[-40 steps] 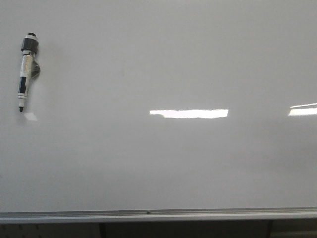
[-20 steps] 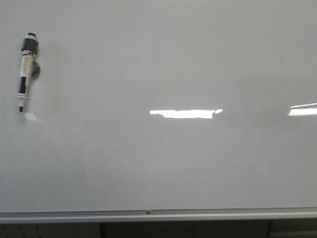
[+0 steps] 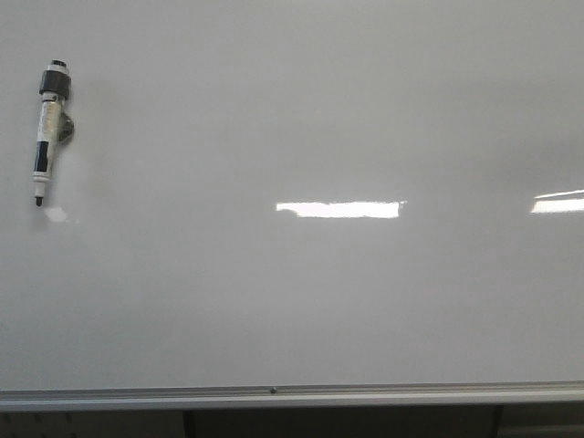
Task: Write number 2 on whiteboard
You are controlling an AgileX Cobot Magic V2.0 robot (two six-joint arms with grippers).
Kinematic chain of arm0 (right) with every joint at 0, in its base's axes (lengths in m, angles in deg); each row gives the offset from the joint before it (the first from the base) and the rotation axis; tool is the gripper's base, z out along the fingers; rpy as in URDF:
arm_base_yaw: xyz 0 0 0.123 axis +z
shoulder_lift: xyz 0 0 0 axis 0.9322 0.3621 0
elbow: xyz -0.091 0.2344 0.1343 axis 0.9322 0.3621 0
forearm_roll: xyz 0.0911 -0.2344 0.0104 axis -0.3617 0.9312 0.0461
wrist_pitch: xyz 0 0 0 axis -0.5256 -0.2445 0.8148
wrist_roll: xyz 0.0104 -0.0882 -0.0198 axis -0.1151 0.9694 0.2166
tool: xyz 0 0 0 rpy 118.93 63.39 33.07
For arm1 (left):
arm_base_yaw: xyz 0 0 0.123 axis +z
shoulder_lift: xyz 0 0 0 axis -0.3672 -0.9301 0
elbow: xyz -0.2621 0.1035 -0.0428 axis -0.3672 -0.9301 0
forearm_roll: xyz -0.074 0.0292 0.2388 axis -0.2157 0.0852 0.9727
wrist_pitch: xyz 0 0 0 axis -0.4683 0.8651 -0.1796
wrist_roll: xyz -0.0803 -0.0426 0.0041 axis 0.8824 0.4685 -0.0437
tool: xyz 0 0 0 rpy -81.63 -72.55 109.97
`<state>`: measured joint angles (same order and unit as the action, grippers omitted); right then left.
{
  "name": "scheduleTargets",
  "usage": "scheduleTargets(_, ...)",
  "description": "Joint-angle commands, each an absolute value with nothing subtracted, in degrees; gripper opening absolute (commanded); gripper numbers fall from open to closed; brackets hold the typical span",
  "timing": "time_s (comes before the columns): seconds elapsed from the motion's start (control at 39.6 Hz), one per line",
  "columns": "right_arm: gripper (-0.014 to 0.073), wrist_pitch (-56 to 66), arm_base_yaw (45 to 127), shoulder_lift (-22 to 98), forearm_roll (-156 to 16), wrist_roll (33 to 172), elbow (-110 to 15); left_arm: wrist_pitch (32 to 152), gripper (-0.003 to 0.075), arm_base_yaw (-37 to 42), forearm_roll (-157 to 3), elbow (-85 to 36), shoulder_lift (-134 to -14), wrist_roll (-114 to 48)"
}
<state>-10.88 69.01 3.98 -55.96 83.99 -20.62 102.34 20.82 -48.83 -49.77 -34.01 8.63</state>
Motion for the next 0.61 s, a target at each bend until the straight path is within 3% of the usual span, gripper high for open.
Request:
scheduleTargets(0.0, -0.0069, -8.69, 69.14, 7.33, -55.76, 84.17, -22.56, 101.50, -0.0020, 20.44, -49.32, -48.35, -37.58, 8.79)
scheduleTargets(0.58, -0.0059, -9.85, 69.14, 15.33, -55.76, 84.17, -21.59, 105.16, -0.0017, 20.44, -49.41, -48.35, -49.21, 8.79)
